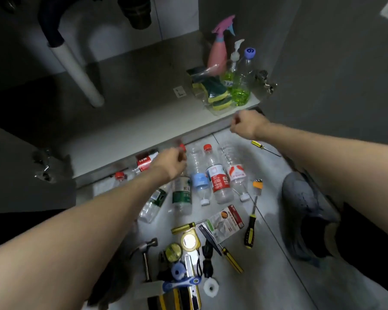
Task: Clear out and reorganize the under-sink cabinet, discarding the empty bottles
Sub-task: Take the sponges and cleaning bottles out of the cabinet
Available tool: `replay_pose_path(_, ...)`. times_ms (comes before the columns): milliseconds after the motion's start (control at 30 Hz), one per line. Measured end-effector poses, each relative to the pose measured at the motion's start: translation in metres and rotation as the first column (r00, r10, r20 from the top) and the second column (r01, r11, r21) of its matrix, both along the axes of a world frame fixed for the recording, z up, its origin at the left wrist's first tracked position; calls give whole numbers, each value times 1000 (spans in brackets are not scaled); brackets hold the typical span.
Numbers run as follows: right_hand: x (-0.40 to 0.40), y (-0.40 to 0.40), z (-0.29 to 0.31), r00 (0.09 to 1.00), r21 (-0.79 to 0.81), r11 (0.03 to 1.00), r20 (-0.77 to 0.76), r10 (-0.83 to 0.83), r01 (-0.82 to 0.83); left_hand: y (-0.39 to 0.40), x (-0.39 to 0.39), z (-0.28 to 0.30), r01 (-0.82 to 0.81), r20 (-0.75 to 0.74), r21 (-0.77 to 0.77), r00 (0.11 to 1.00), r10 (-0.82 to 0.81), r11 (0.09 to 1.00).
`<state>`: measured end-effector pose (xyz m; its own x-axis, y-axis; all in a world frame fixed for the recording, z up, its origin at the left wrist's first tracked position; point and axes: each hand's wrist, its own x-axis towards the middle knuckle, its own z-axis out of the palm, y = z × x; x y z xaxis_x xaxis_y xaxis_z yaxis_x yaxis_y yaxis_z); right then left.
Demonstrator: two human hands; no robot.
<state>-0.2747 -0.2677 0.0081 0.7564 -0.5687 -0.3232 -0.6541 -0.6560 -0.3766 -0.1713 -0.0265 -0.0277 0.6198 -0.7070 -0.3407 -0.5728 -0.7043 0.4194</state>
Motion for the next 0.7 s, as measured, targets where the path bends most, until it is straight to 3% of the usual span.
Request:
replay_pose_path(133,40,-33,-1,997,-4,999,52,-50,50,-44,55,4,-34,87,-9,996,35,999)
replay_pose_path(300,109,-48,-21,988,20,997,138,-72,70,-96,104,-15,-75,91,-33,993,78,997)
replay_pose_path(500,152,-51,-60,989,-304,951,143,-21,64,-160,154,-24,-69,155,-96,984,83,993)
replay_pose_path(600,154,-53,-71,985,-247,959,140,-105,137,-187,165,-25,-90,151,-98,983,104,991)
replay_pose_path(700,156,-53,-72,924,-191,939,312,-219,287,-205,166,-21,-107,154,-120,980,125,987)
